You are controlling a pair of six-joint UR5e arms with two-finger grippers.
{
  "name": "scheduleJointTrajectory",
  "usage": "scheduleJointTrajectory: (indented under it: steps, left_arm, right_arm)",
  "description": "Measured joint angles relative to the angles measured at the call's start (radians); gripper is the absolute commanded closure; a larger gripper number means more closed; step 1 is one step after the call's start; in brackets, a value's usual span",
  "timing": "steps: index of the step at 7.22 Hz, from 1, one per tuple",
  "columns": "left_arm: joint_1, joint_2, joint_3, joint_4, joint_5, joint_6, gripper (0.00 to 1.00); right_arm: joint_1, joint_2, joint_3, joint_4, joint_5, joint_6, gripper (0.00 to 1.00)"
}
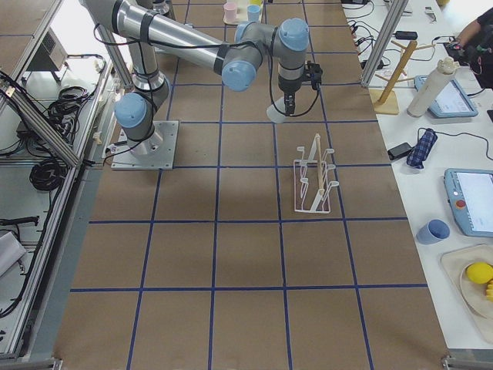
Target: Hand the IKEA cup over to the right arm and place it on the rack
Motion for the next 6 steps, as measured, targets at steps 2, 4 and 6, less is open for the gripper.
scheduleJointTrajectory:
  steps: [2,4,6]
  left_arm:
    - [0.008,0.056,0.007,-0.057,-0.045,-0.051,0.00]
    - [0.031,0.069,-0.013,-0.060,-0.122,-0.061,0.00]
    - [0.038,0.064,-0.026,-0.056,-0.127,-0.064,0.00]
  right_arm:
    - [-0.024,0.026,-0.033,-0.055,-0.056,-0.004,0.60]
    - [-0.060,0.058,-0.042,-0.106,-0.067,-0.006,0.61]
    - [-0.070,0.086,-0.043,-0.140,-0.066,-0.006,0.61]
